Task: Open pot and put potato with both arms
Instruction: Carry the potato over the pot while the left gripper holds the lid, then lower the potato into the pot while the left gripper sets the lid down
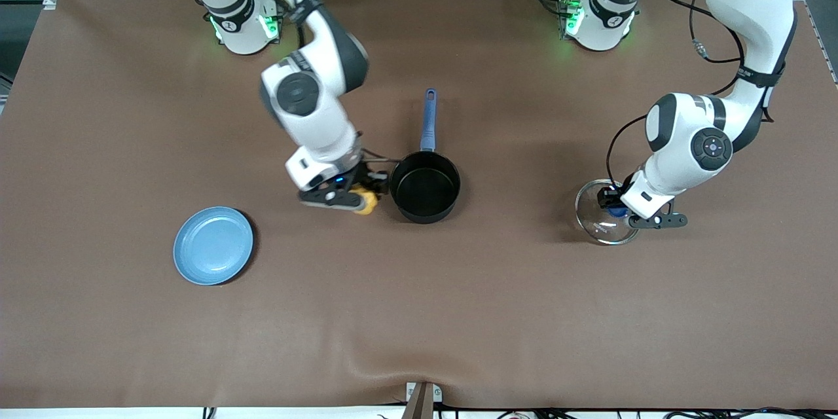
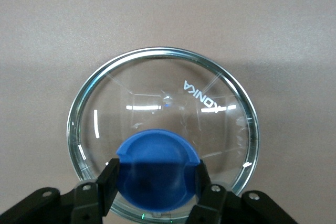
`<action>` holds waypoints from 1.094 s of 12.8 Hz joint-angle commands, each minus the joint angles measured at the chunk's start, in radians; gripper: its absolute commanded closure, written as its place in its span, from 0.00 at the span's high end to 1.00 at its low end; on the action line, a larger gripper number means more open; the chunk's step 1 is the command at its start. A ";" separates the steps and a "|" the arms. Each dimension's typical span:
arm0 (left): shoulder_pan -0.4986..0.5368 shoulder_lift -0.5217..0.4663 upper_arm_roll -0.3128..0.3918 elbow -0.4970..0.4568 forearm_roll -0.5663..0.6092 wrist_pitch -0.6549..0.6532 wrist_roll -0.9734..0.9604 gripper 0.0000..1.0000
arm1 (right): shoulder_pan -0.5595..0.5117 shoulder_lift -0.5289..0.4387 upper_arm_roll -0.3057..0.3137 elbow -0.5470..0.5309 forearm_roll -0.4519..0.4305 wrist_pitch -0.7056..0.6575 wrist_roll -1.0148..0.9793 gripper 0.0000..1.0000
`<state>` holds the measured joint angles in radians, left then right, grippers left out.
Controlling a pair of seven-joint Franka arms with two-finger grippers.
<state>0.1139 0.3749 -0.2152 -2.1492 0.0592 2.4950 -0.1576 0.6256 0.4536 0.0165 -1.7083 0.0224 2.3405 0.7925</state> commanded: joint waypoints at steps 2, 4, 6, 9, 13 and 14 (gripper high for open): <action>0.006 0.005 -0.003 -0.001 0.002 0.019 0.013 0.00 | 0.104 0.089 -0.017 0.070 -0.155 -0.009 0.125 0.06; 0.006 0.012 -0.003 0.003 0.028 0.019 0.010 0.18 | 0.153 0.126 -0.017 0.085 -0.235 -0.009 0.132 0.06; 0.007 0.012 -0.003 0.005 0.040 0.019 0.007 0.91 | 0.193 0.178 -0.015 0.124 -0.268 -0.009 0.132 0.06; 0.013 0.001 -0.003 0.028 0.041 0.013 0.001 1.00 | 0.235 0.223 -0.017 0.157 -0.280 -0.007 0.134 0.06; 0.021 -0.076 -0.004 0.139 0.037 -0.129 -0.008 1.00 | 0.236 0.269 -0.017 0.170 -0.300 0.022 0.132 0.06; 0.023 -0.096 -0.004 0.181 0.037 -0.189 -0.011 1.00 | 0.236 0.286 -0.017 0.171 -0.299 0.057 0.132 0.06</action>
<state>0.1273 0.3365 -0.2137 -2.0261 0.0780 2.4169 -0.1569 0.8555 0.6913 0.0072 -1.5786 -0.2461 2.3627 0.9073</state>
